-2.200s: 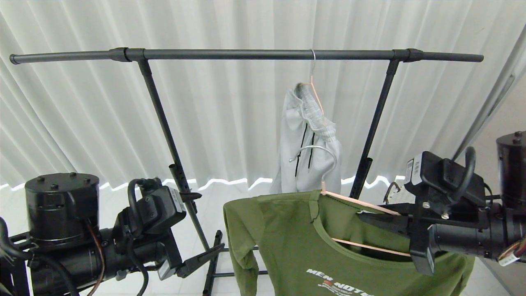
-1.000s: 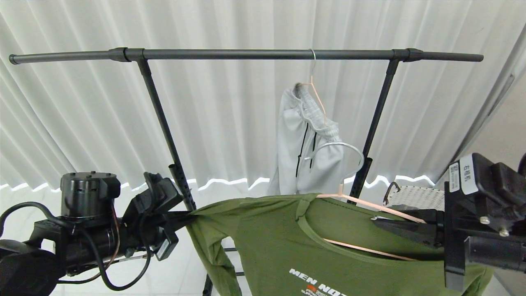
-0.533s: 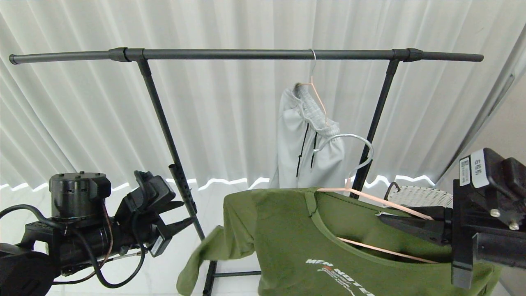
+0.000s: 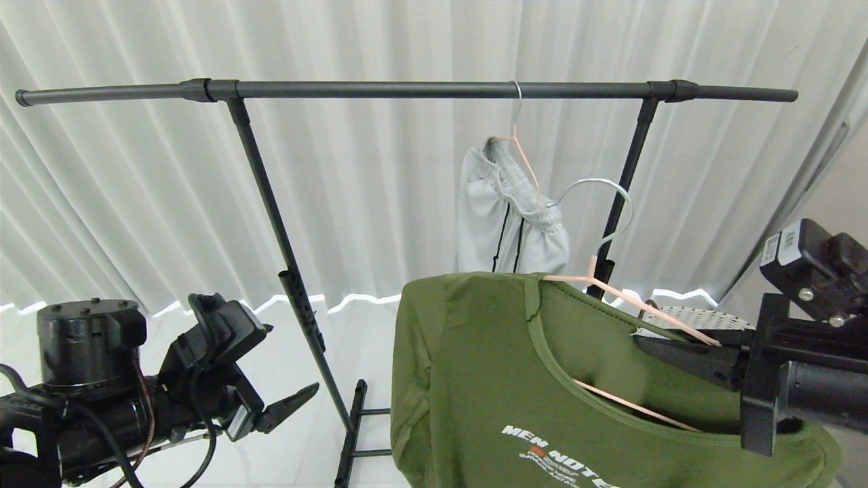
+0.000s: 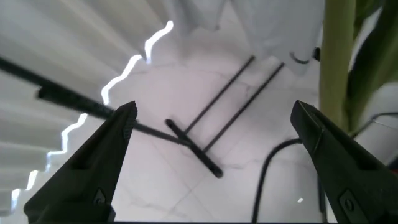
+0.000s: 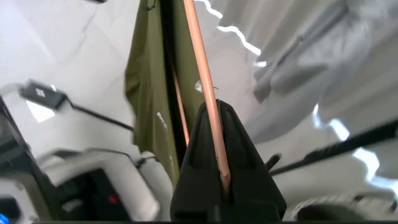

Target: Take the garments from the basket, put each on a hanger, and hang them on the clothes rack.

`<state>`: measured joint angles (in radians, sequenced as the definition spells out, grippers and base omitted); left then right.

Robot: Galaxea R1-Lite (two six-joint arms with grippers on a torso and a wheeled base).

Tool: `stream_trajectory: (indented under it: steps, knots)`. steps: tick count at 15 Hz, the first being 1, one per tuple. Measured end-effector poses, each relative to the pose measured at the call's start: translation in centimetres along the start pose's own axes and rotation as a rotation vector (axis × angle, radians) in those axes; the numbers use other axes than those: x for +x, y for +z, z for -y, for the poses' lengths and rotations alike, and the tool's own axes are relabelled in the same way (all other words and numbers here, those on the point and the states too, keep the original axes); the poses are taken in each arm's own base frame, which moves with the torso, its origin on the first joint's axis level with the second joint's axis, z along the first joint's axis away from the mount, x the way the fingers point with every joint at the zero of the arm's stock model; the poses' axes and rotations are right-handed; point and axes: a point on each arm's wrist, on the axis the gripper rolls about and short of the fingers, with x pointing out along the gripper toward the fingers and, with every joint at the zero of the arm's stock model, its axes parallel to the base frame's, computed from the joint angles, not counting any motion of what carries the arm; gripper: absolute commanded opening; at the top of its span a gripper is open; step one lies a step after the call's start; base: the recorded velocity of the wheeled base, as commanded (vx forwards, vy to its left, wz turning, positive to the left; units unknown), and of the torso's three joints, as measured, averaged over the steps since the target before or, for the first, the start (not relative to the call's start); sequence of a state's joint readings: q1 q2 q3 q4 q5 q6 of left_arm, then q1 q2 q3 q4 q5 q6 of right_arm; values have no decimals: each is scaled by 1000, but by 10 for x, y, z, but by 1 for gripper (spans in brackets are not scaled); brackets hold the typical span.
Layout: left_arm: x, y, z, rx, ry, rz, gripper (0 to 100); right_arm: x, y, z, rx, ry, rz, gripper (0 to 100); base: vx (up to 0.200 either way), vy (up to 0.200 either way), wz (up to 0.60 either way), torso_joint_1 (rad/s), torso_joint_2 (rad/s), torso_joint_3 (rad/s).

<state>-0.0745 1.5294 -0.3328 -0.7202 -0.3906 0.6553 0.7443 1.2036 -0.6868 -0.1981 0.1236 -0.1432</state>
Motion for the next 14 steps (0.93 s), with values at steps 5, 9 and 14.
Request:
stream_trajectory:
  steps: [5,9,14]
  knots:
    - [-9,5,-10,21,130,18,100,6,4,2,120,-56,-3,0,0,120,0,2,1,2]
    - [-10,6,-11,22,138,22,100,15,9,4,130,-69,15,0,0,200,0,6,4,2]
    - [-10,7,-11,23,140,24,100,28,12,13,136,-110,34,0,0,40,0,-1,0,0]
